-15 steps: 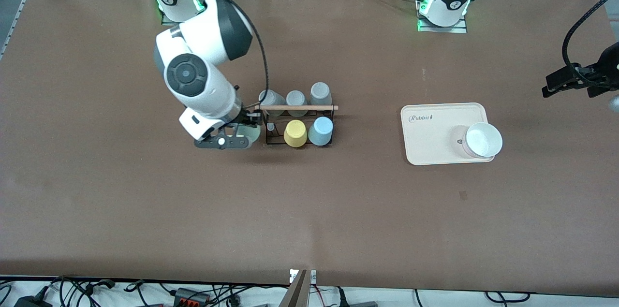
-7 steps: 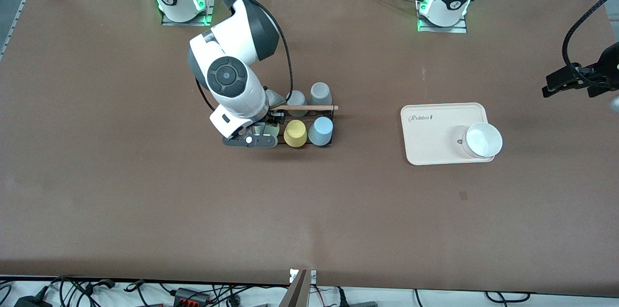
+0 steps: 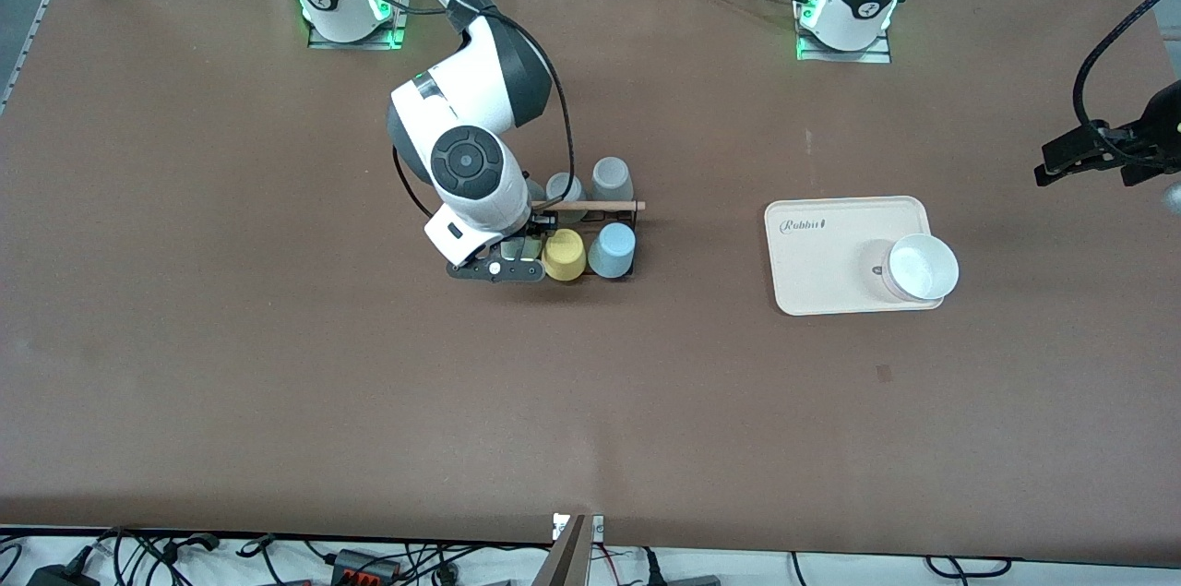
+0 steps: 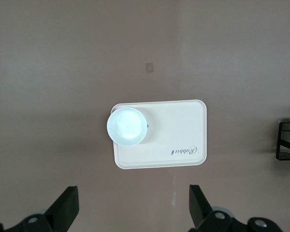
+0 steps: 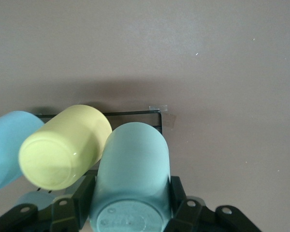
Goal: Hang scattered cups on rack with three cups
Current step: 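Hang the pale teal cup on the rack peg beside the yellow cup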
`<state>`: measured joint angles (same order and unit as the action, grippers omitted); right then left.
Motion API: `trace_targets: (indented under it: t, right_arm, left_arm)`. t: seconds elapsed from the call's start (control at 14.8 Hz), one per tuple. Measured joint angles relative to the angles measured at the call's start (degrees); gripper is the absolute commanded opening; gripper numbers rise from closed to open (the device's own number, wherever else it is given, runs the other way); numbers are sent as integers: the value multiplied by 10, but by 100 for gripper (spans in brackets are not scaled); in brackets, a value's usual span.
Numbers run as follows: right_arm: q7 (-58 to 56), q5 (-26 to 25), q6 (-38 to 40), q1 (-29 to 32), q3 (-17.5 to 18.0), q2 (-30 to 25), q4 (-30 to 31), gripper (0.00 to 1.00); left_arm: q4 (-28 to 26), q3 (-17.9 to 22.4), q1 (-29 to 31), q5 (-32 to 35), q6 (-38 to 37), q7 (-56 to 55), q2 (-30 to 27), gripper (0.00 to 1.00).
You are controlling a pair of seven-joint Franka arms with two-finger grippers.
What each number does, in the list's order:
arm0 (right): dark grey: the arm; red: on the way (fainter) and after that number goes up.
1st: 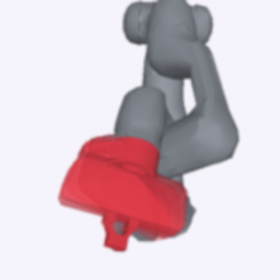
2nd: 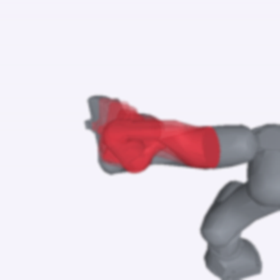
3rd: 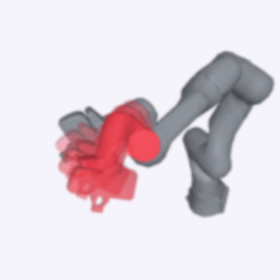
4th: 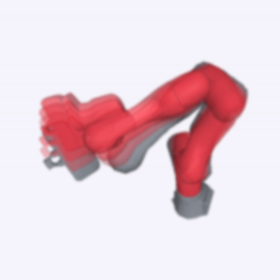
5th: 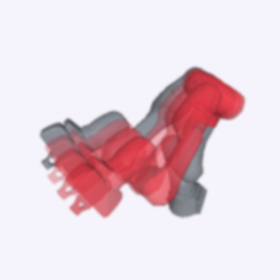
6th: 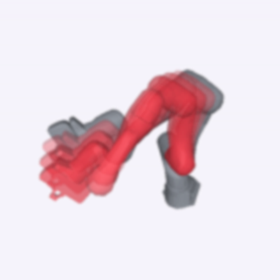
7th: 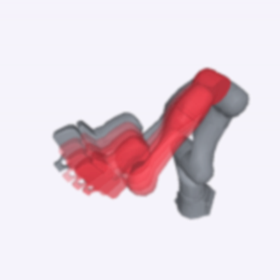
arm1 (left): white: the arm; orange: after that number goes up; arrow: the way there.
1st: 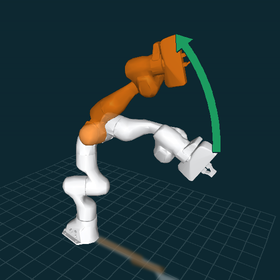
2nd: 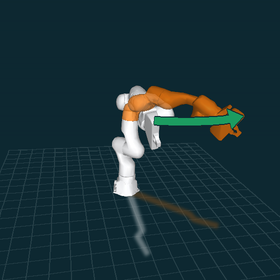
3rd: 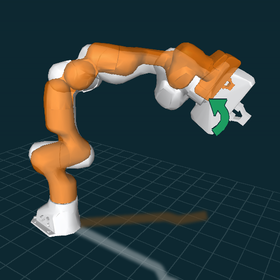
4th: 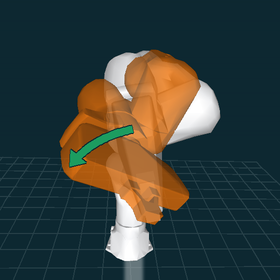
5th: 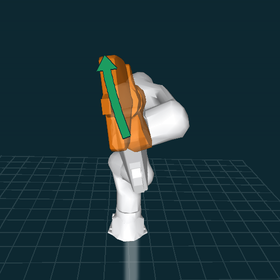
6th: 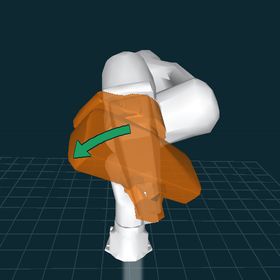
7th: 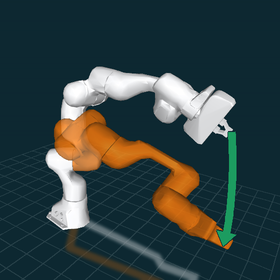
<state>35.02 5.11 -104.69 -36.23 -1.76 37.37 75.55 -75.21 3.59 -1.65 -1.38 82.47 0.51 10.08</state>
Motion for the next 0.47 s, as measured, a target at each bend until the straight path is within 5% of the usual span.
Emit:
trace_targets:
  t: [0.47]
  right_arm:
    - [0, 0, -8, 2, -6, 29, -4, 30]
  left_arm:
    - [0, 0, 0, 0, 0, 0, 0, 100]
